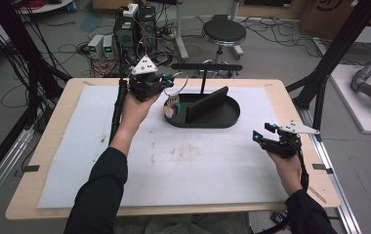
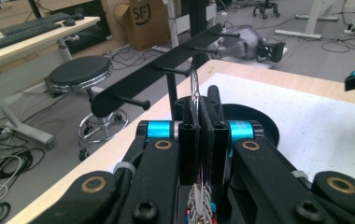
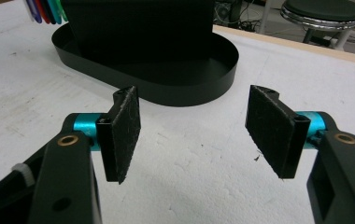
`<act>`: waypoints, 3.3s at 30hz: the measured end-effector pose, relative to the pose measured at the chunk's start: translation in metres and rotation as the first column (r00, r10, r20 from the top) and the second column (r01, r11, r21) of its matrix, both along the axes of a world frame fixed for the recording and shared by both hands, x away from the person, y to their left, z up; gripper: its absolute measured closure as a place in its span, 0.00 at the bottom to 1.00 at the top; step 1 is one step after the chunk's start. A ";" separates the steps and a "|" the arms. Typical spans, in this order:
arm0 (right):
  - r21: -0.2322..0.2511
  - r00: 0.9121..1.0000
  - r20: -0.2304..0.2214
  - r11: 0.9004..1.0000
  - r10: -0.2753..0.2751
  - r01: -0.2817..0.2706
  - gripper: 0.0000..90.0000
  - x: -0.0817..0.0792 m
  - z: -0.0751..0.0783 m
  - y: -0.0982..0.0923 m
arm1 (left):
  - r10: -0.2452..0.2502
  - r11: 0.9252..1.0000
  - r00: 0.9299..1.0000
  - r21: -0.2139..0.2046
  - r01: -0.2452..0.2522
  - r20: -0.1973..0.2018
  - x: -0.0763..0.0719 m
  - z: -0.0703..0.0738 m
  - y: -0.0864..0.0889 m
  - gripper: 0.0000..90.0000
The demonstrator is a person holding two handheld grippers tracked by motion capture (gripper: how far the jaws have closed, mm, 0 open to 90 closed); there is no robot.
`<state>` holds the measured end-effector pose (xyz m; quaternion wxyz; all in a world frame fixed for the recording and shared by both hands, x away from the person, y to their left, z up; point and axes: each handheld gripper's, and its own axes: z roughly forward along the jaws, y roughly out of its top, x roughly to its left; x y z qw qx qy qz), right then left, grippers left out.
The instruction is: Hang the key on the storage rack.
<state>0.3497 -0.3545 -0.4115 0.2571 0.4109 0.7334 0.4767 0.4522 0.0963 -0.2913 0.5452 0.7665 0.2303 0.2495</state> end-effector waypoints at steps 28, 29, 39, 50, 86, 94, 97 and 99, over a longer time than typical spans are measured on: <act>0.000 1.000 0.002 1.000 0.002 -0.002 0.40 0.000 0.000 0.001 | 0.098 0.995 0.994 -0.003 -0.098 -0.057 0.035 -0.016 -0.008 0.96; -0.001 1.000 0.002 1.000 0.002 -0.002 0.40 0.000 0.000 0.001 | 0.100 0.995 0.993 -0.002 -0.101 -0.057 0.036 -0.017 -0.008 0.96; -0.002 1.000 0.003 1.000 0.004 -0.004 0.40 -0.001 0.000 0.001 | 0.123 0.992 0.989 -0.011 -0.124 -0.082 0.042 -0.024 -0.006 0.96; 0.002 1.000 0.000 1.000 0.006 -0.006 0.40 0.000 0.000 0.000 | 0.153 0.987 0.984 -0.038 -0.157 -0.095 0.048 -0.031 -0.004 0.96; 0.014 1.000 -0.010 1.000 0.001 -0.001 0.40 0.002 -0.003 -0.003 | 0.174 0.978 0.977 -0.094 -0.186 -0.124 -0.027 -0.043 0.033 0.42; 0.021 1.000 -0.007 1.000 -0.012 0.012 0.40 0.003 -0.003 -0.005 | 0.126 0.986 0.983 -0.089 -0.138 -0.132 -0.077 -0.055 0.053 0.34; 0.024 1.000 -0.007 1.000 -0.015 0.015 0.40 0.002 -0.003 -0.005 | 0.118 0.987 0.984 -0.091 -0.131 -0.133 -0.096 -0.065 0.063 0.30; 0.023 1.000 -0.004 1.000 -0.014 0.014 0.40 0.003 -0.003 -0.005 | 0.136 0.986 0.984 -0.082 -0.145 -0.114 -0.107 -0.074 0.069 0.30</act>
